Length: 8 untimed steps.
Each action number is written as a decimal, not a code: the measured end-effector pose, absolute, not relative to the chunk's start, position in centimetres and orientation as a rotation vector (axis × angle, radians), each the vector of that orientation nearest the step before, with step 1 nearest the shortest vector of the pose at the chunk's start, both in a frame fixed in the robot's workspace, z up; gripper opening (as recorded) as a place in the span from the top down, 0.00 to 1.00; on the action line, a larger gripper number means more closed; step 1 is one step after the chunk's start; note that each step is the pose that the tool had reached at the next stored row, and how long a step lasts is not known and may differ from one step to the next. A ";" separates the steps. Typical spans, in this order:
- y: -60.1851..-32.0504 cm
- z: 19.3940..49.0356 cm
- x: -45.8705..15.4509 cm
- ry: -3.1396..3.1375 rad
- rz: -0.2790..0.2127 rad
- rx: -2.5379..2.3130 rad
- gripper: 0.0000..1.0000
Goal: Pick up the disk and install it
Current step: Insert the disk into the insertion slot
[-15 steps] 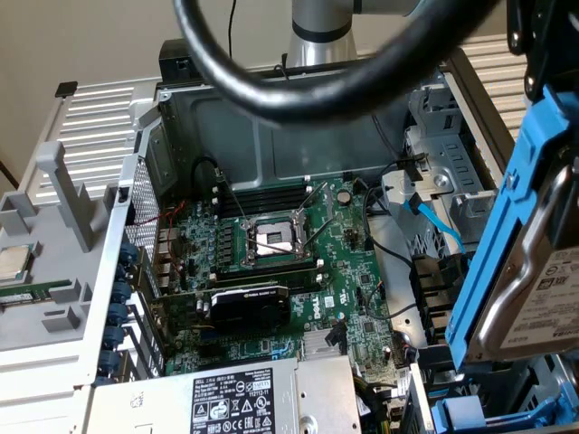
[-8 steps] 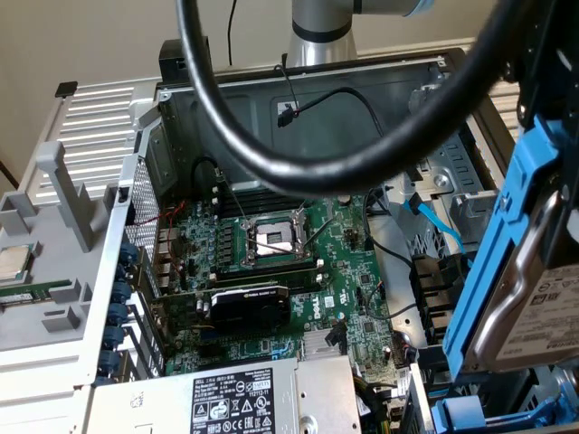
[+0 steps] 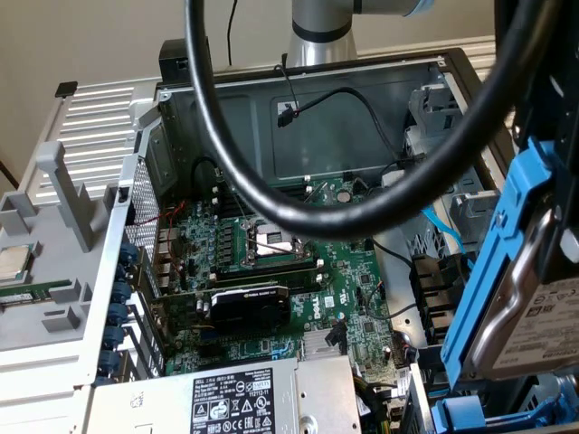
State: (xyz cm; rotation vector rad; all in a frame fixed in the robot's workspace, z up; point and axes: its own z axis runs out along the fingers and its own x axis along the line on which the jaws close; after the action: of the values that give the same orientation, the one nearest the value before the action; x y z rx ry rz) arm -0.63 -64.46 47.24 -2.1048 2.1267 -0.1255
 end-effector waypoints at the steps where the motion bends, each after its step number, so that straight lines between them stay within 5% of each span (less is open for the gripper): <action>1: -64.5 47.1 -0.6 2.127 -0.126 -2.105 0.63; 8: -64.0 46.7 -0.6 2.127 -0.126 -2.105 0.63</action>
State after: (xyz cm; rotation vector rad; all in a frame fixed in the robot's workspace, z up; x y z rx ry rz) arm -0.61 -63.95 46.71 -2.1049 2.1267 -0.1256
